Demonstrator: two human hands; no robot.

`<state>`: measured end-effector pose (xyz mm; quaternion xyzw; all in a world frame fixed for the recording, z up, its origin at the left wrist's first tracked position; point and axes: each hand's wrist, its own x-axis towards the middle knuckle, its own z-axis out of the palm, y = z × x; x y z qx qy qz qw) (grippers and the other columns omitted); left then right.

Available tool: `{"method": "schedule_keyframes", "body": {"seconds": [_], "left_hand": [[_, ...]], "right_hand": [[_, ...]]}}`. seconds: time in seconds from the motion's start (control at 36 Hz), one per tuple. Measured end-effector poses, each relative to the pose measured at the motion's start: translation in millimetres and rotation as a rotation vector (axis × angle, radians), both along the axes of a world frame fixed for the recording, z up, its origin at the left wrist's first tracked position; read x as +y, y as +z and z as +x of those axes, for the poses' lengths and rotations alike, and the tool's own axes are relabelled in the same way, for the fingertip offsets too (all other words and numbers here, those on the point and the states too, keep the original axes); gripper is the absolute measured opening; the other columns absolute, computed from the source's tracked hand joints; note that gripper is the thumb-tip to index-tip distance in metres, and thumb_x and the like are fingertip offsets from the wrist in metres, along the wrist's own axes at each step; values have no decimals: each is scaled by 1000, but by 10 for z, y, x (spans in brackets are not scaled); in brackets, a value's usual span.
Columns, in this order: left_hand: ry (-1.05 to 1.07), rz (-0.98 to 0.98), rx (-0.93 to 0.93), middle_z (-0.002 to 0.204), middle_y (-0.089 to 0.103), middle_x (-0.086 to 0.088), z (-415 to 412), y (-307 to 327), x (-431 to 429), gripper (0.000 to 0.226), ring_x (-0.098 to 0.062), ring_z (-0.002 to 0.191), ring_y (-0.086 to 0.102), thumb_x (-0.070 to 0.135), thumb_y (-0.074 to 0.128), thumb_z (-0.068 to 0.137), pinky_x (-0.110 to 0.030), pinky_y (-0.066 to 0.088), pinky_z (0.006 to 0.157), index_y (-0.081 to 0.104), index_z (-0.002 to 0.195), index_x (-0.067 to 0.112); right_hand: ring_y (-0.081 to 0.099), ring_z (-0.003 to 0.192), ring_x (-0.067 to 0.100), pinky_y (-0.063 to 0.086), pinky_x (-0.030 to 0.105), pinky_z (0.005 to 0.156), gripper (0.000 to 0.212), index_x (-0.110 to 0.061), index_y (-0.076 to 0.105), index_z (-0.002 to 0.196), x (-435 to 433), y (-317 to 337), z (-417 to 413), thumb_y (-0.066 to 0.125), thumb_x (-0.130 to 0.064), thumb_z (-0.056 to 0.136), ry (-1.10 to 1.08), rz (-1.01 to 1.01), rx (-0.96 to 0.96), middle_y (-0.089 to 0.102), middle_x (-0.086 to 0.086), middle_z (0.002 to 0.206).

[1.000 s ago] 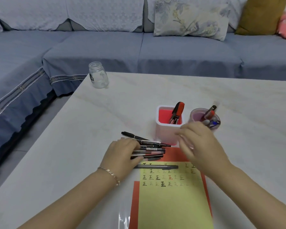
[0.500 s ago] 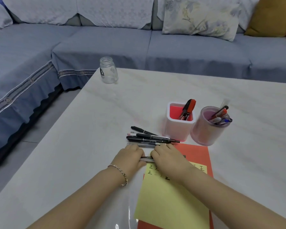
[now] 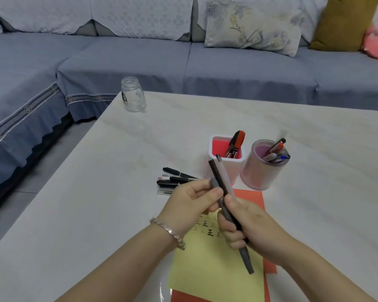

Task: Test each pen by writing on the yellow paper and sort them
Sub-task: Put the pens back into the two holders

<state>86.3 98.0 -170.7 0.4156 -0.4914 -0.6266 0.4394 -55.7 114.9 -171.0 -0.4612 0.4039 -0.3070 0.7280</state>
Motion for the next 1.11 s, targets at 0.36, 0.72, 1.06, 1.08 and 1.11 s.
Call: {"method": "schedule_keyframes", "body": {"seconds": [0.36, 0.72, 1.06, 1.08, 1.11], "left_hand": [[287, -58, -103, 63, 68, 9, -287, 32, 71, 15, -2, 63, 63, 10, 55, 89, -14, 48, 61, 65, 78, 13], [288, 138, 80, 53, 36, 3, -437, 158, -31, 15, -8, 41, 31, 16, 46, 95, -21, 31, 40, 57, 89, 8], [292, 160, 299, 68, 56, -3, -304, 200, -117, 23, -12, 62, 54, 5, 39, 96, -23, 51, 59, 61, 99, 8], [312, 119, 268, 68, 59, 0, -297, 196, -129, 21, -13, 70, 59, 5, 41, 95, -25, 54, 69, 61, 98, 10], [340, 76, 248, 69, 62, 4, -291, 205, -143, 19, -14, 77, 63, 6, 44, 94, -27, 55, 77, 61, 96, 12]], "right_hand": [[56, 61, 4, 46, 20, 61, 19, -24, 51, 89, 111, -25, -109, 35, -24, 99, -203, -425, 591, 61, -5, 69], [58, 69, 2, 46, 18, 73, 23, -16, 59, 106, 55, 125, -274, 37, -14, 98, -176, -278, 300, 68, -3, 75], [46, 61, 10, 38, 19, 56, 15, -14, 59, 91, -319, 314, -363, 46, -20, 95, -536, -493, 482, 52, 0, 68], [47, 61, 9, 39, 18, 56, 15, -12, 58, 89, -382, 345, -348, 45, -17, 95, -583, -541, 491, 53, 1, 69], [49, 59, 4, 39, 12, 56, 15, -15, 57, 88, -443, 373, -327, 44, -15, 95, -621, -589, 498, 54, -3, 70]]}}
